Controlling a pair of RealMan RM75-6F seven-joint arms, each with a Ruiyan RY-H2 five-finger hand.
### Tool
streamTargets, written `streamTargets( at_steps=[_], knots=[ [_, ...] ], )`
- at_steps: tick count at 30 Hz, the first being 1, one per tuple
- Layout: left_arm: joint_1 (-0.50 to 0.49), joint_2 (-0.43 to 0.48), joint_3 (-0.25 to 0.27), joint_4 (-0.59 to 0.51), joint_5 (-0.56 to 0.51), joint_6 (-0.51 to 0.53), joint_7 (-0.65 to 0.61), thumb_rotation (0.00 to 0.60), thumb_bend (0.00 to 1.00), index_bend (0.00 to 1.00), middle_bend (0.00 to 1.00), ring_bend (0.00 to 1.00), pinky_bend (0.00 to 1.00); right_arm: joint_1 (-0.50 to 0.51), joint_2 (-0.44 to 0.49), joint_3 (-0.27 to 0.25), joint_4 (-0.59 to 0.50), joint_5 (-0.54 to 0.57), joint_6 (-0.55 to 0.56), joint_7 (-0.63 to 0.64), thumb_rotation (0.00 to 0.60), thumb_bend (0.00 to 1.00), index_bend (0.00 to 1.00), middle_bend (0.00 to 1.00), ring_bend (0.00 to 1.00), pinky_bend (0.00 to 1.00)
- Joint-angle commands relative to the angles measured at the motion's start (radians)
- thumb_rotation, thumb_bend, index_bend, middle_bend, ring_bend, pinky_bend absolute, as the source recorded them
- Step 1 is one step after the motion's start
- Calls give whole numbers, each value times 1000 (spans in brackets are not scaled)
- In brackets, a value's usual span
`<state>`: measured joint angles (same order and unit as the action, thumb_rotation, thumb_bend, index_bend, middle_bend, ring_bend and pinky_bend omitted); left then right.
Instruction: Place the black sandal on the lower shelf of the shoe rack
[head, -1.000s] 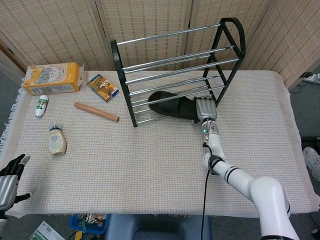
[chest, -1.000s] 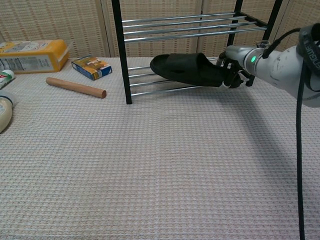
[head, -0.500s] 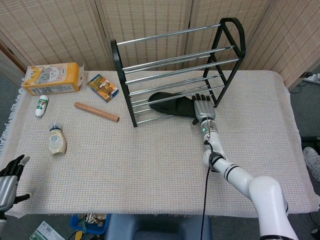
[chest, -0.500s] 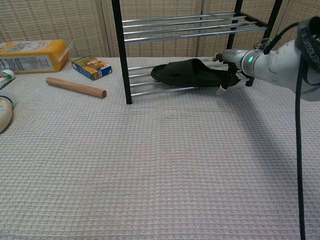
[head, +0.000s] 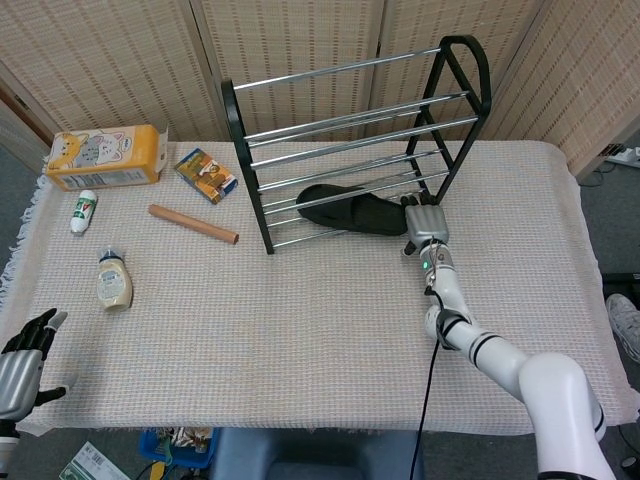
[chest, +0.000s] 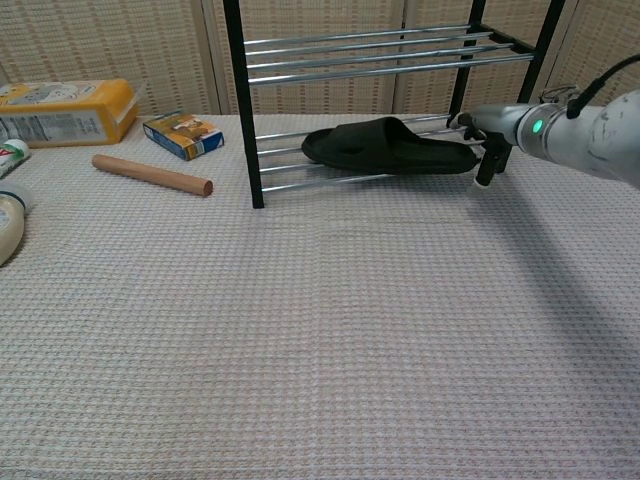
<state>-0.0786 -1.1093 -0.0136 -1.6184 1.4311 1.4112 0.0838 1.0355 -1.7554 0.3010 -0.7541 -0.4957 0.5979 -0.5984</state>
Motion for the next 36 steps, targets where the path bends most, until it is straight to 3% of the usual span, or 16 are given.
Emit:
streamTargets(
  at_steps=[1,36],
  knots=[
    [0,2,0,-3,-2,0,2,600,263,99,71,102,243,-5,3,-8,-4,0,-2,-1,600,85,0,143,0,36],
    [6,2,3,0,-11,-5,-7,600,263,99,71,102,243,-46,86,-110,-310,-288,76,107,600,94,0,155,0,36]
  ],
)
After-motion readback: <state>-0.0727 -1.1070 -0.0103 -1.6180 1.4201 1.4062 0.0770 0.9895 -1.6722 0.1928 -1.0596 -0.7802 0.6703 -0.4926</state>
